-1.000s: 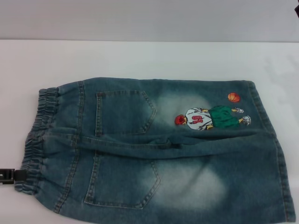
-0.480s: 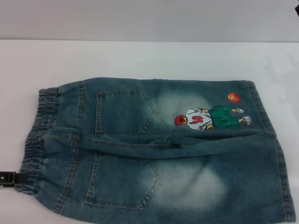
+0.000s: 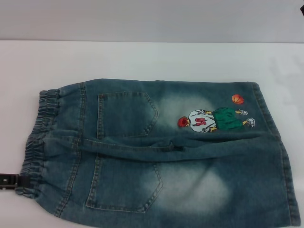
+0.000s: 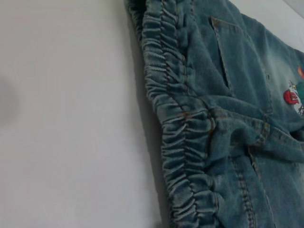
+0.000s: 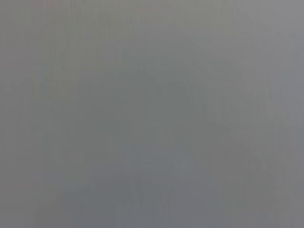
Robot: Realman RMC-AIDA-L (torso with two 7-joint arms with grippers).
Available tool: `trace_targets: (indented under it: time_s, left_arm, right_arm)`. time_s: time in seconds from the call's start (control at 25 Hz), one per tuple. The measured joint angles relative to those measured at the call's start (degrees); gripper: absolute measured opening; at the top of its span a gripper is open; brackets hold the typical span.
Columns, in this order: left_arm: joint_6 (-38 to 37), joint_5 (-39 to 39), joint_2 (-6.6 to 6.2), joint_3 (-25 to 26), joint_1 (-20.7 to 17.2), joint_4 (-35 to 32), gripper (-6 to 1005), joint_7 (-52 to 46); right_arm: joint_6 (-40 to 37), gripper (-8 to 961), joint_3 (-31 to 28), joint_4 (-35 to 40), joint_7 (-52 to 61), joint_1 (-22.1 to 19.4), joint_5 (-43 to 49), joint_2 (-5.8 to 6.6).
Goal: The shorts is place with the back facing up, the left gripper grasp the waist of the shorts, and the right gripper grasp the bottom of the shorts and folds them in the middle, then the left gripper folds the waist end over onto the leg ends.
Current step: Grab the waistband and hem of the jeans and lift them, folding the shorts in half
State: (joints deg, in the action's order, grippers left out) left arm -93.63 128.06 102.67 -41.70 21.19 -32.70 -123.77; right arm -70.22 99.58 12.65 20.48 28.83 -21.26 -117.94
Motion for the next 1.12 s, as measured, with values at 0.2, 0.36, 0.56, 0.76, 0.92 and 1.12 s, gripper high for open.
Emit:
trace_targets:
  time_s: [0.2, 0.36, 0.56, 0.76, 0.92, 1.12]
  left_arm:
    - [-0.32, 0.0, 0.19, -0.04, 0.24, 0.0, 560, -0.06]
    - [-0.42, 0.0, 0.28, 0.0, 0.4, 0.0, 557, -0.07]
    - [-0.51, 0.0, 0.34, 0.23, 0.7, 0.0, 555, -0.07]
    - [-0.47, -0.23, 0.34, 0.61, 1.03, 0.0, 552, -0.07]
    - [-0.18, -0.14, 0.38, 1.2, 1.69, 0.0, 550, -0.07]
    - [-0.45, -0.02, 0.42, 0.84, 2.1, 0.0, 547, -0.52]
  right_arm:
    - [0.0, 713, 0.0, 0.0, 0.0, -0.04, -0.01, 0.0]
    - [0.0, 713, 0.0, 0.0, 0.0, -0.06, 0.08, -0.03]
    - [-0.01, 713, 0.0, 0.0, 0.0, -0.14, 0.12, -0.07]
    - [-0.01, 714, 0.0, 0.0, 0.0, -0.29, 0.16, -0.12]
    - [-0.01, 714, 0.0, 0.0, 0.0, -0.38, 0.18, -0.21]
    - [-0.01, 714, 0.0, 0.0, 0.0, -0.5, 0.14, -0.21]
